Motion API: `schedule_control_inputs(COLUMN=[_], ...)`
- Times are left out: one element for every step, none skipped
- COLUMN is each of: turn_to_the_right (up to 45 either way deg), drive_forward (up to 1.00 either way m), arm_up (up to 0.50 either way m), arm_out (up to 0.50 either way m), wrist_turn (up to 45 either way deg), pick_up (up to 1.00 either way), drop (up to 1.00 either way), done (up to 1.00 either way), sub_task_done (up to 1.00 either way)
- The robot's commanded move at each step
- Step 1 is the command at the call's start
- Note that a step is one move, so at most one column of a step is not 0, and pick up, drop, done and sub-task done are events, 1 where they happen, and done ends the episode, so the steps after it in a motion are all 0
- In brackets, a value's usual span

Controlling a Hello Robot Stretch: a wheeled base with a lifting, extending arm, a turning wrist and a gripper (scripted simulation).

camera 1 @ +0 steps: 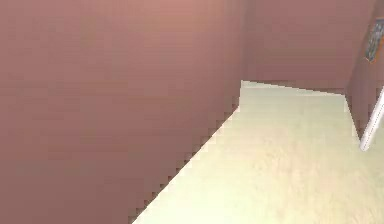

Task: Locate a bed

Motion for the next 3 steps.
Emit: schedule_control_inputs(turn_to_the_right=[36.0, 0.0, 0.0], drive_forward=[0.0, 1.0, 0.25], arm_up=[0.0, 0.0, 0.0], arm_out=[0.0, 0.0, 0.0], wrist_turn=[0.0, 0.0, 0.0], pick_up=[0.0, 0.0, 0.0], drop=[0.0, 0.0, 0.0], done=[0.0, 0.0, 0.0], sub_task_done=[0.0, 0.0, 0.0])
